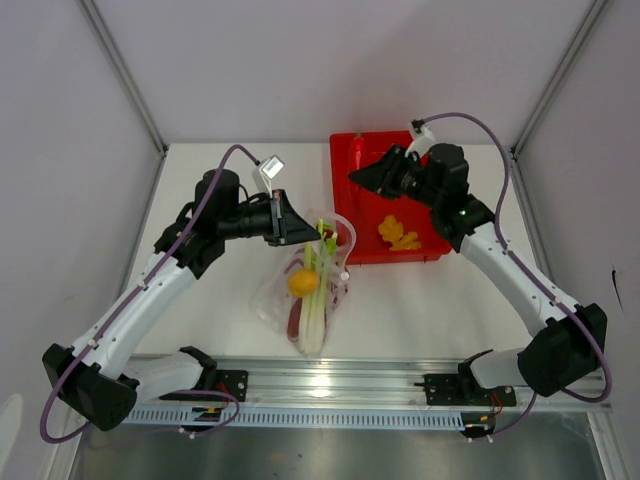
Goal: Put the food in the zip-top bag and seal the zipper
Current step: Pick up the fake vegetable from the bin, then place the fake vegetable in the zipper food storage bag.
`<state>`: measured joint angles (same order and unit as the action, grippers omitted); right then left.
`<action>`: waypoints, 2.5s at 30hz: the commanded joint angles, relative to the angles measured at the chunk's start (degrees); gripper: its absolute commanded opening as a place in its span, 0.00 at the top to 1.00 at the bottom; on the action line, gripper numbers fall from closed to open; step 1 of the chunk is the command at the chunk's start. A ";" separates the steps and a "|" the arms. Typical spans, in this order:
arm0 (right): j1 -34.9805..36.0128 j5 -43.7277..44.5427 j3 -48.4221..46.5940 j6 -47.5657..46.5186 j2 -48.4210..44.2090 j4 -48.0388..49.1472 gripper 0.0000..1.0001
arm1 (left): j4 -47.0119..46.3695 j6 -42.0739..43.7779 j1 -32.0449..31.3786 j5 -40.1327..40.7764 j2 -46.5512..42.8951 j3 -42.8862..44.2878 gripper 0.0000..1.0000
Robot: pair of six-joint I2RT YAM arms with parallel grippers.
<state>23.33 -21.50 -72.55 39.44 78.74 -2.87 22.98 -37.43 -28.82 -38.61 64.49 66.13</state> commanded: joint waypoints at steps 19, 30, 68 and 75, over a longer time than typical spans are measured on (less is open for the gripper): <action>14.90 0.31 9.35 6.79 -3.68 6.65 1.00 | -2.68 -0.19 -0.27 0.38 -1.03 3.57 1.00; 16.39 0.93 13.84 5.04 -4.65 3.14 0.97 | -2.77 -0.27 -0.27 0.38 -1.03 4.01 1.00; 6.73 -4.60 -0.31 -12.11 -1.93 -21.83 0.44 | -0.75 0.87 -0.27 -0.06 -1.91 5.24 1.00; 8.31 -5.31 -0.22 -11.41 1.50 -21.56 0.53 | -0.39 1.04 -0.27 -0.06 -2.52 5.50 0.99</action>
<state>30.74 -24.67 -70.76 27.35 79.66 -26.70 24.73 -37.01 -28.82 -37.71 64.31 68.12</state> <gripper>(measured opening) 0.485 0.005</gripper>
